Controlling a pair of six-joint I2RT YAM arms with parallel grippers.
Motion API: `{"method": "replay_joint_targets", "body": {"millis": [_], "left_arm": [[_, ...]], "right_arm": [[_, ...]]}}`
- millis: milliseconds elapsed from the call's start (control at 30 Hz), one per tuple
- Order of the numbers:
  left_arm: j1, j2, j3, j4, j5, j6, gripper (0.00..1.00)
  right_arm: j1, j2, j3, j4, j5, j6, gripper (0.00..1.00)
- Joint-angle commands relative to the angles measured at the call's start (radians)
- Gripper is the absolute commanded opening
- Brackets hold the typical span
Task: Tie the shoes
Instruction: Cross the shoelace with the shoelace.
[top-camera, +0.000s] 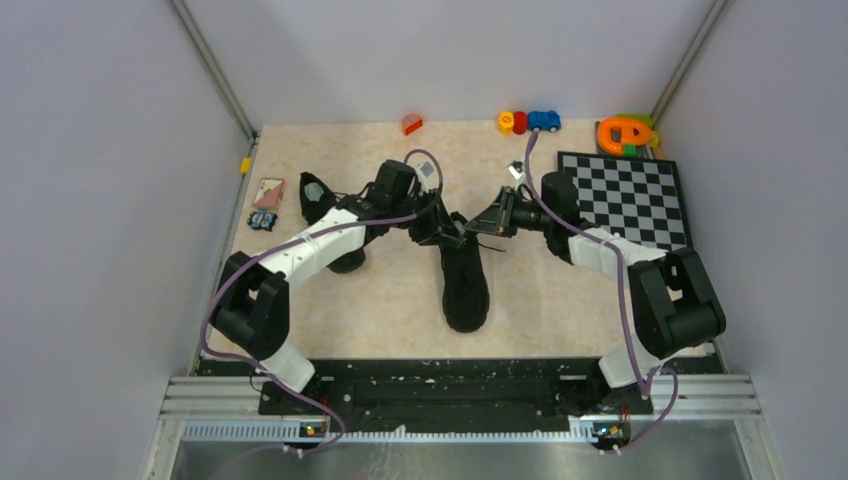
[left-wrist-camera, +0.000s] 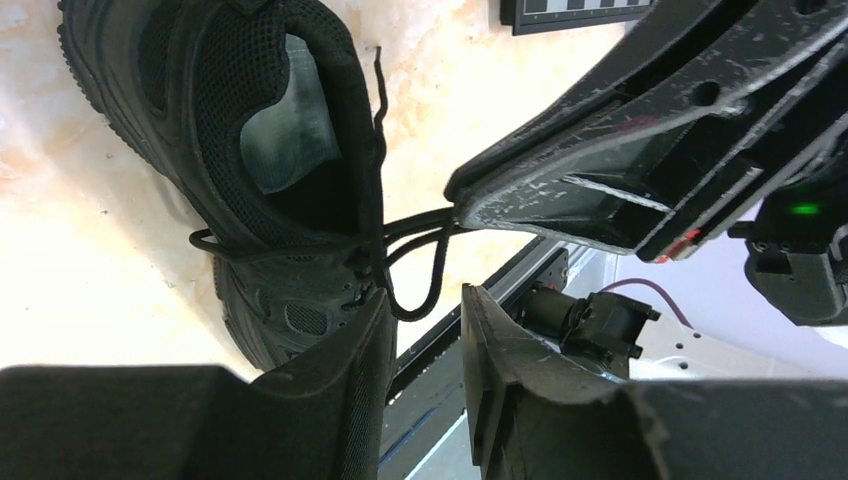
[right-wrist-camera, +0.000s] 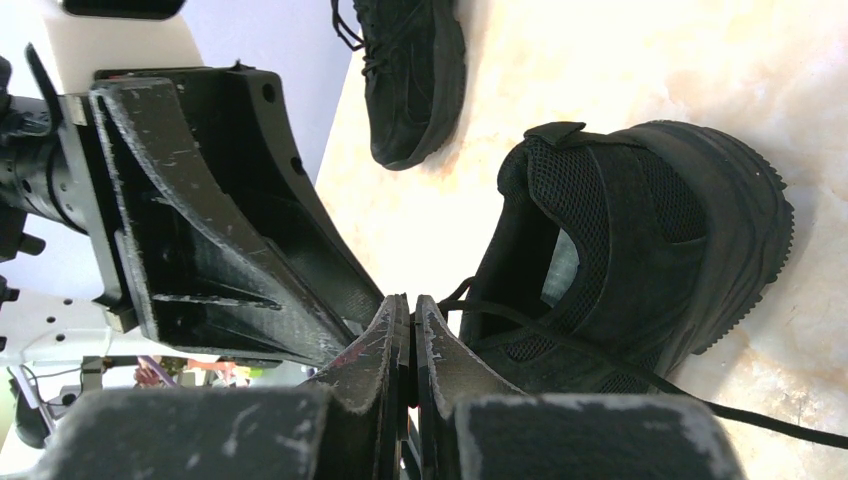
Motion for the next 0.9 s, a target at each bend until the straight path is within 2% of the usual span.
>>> {"method": "replay_joint_targets", "body": {"millis": [0,167,533,633,867], "left_arm": [[0.010,0.019,0.024,0.023,0.017,-0.003,0.36],[0.043,-0.008,-0.046,0.104,0.031,-0.051,0.36],[0.088,-0.055,-0.131,0.205,0.053,-0.126,0.50],[0.102,-0.054,-0.161,0.262,0.078,-0.167,0.51],[0.102,0.004,-0.130,0.234,0.100,-0.179,0.35]], "right_arm": [[0.010,-0.035,0.041,0.026,0.000,-0.004,0.00],[0.011,-0.035,0.039,0.027,0.000,-0.004,0.00],[0.011,-0.035,0.038,0.031,-0.005,-0.005,0.00],[0.011,-0.037,0.039,0.029,-0.006,-0.005,0.00],[0.011,-0.037,0.039,0.032,-0.007,-0.005,0.00]]}}
